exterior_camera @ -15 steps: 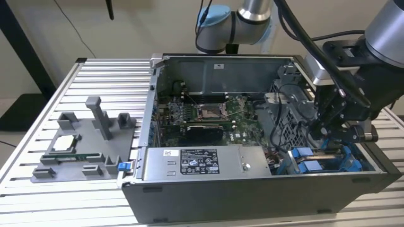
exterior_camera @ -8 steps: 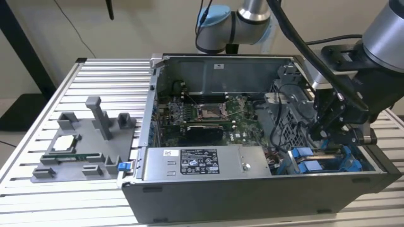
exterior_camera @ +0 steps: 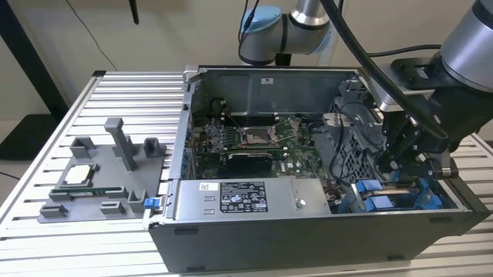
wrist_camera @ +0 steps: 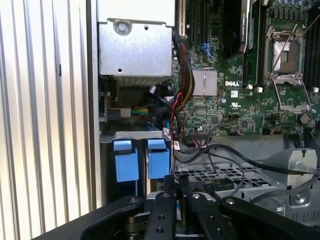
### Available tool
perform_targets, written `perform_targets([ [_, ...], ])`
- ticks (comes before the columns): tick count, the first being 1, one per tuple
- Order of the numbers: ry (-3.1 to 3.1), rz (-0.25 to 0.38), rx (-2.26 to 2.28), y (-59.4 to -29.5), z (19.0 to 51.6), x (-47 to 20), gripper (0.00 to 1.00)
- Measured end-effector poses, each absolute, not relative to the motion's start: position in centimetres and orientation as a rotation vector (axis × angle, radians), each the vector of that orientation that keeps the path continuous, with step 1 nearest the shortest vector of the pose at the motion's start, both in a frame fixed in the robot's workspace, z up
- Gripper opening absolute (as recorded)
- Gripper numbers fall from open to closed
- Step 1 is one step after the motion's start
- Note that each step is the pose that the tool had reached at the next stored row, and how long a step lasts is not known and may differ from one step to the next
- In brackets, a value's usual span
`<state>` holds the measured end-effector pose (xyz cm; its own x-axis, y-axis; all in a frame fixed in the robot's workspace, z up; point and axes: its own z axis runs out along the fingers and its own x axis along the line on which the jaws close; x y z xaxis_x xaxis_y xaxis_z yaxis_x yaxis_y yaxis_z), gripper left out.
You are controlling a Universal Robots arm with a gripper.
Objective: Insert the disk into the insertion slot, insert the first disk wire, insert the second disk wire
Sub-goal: 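Insert the second disk wire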
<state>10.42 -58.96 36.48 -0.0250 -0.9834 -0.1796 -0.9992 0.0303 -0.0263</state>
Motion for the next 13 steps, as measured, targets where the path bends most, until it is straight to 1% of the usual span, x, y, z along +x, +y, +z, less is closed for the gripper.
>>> perform_targets([
  [13,2.143,0.160,-2.084,-58.96,36.20,10.48,0.00],
])
